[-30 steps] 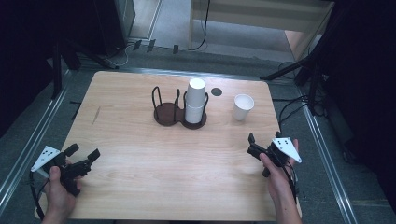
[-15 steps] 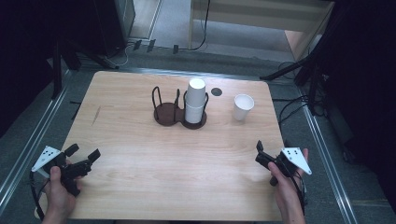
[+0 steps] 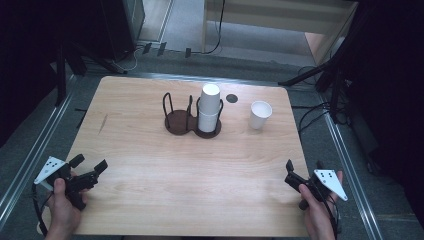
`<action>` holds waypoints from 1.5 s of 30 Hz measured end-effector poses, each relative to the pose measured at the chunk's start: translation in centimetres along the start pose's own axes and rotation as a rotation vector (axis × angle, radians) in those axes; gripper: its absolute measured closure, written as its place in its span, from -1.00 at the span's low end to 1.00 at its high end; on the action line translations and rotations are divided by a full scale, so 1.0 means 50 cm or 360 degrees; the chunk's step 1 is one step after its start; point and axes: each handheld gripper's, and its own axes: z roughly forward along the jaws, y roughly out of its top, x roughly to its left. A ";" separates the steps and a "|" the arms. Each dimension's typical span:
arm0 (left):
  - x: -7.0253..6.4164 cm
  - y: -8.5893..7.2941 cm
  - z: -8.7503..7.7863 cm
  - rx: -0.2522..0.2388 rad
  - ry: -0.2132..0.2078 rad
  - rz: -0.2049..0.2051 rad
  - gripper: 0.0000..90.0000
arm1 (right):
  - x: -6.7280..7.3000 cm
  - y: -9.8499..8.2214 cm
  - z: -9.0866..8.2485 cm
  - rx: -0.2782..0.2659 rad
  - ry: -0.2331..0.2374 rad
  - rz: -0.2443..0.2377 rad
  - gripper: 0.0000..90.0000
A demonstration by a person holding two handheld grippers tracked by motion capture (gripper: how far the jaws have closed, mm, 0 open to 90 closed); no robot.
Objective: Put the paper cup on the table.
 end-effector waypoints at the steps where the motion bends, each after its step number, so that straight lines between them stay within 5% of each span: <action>1: 0.000 0.000 0.000 0.0000 0.0001 0.0000 -1.00 | -0.005 -0.002 -0.004 0.0003 -0.0010 -0.0001 -1.00; 25: 0.000 0.000 -0.001 -0.0004 0.0006 0.0002 -1.00 | -0.072 -0.041 -0.067 0.0057 -0.0093 -0.0032 -1.00; 45: -0.001 -0.001 0.000 -0.0003 0.0014 -0.0003 -1.00 | -0.061 -0.067 -0.109 0.0064 -0.0028 -0.0071 -1.00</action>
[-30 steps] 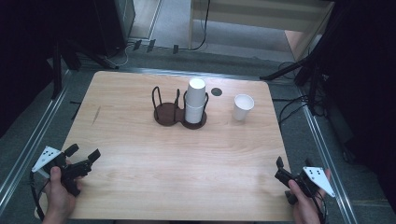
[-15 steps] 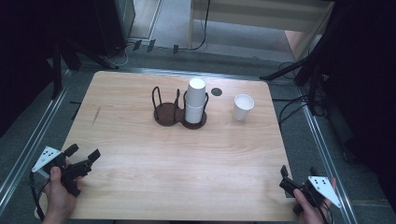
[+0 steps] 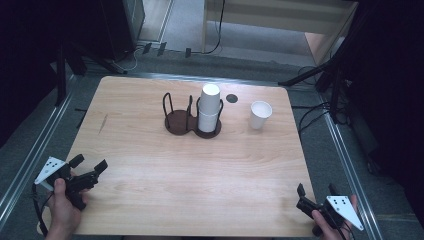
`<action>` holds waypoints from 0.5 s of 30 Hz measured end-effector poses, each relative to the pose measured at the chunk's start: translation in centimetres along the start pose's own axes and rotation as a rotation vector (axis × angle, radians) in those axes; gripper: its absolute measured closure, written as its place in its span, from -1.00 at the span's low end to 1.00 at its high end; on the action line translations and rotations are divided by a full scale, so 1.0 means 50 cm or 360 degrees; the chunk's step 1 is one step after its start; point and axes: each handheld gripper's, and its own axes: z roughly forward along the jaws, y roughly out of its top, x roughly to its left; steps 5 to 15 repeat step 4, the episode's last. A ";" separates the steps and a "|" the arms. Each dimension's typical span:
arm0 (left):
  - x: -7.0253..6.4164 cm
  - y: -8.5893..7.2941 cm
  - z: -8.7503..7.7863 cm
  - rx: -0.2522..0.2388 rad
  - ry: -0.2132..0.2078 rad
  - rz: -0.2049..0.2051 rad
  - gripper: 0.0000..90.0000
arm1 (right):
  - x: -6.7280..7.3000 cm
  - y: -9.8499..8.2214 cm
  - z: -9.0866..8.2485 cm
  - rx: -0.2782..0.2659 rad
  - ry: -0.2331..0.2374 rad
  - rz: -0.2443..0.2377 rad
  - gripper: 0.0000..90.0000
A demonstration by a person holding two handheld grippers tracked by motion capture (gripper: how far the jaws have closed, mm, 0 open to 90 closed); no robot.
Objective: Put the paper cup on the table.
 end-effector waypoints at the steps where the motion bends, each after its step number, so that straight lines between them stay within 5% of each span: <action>1: 0.000 0.000 0.000 0.0000 0.0000 0.0000 -1.00 | -0.001 0.000 0.000 -0.0004 0.0000 0.0000 -1.00; 15: 0.000 0.000 0.000 0.0004 0.0000 -0.0002 -1.00 | -0.001 0.000 -0.001 -0.0003 -0.0010 0.0000 -1.00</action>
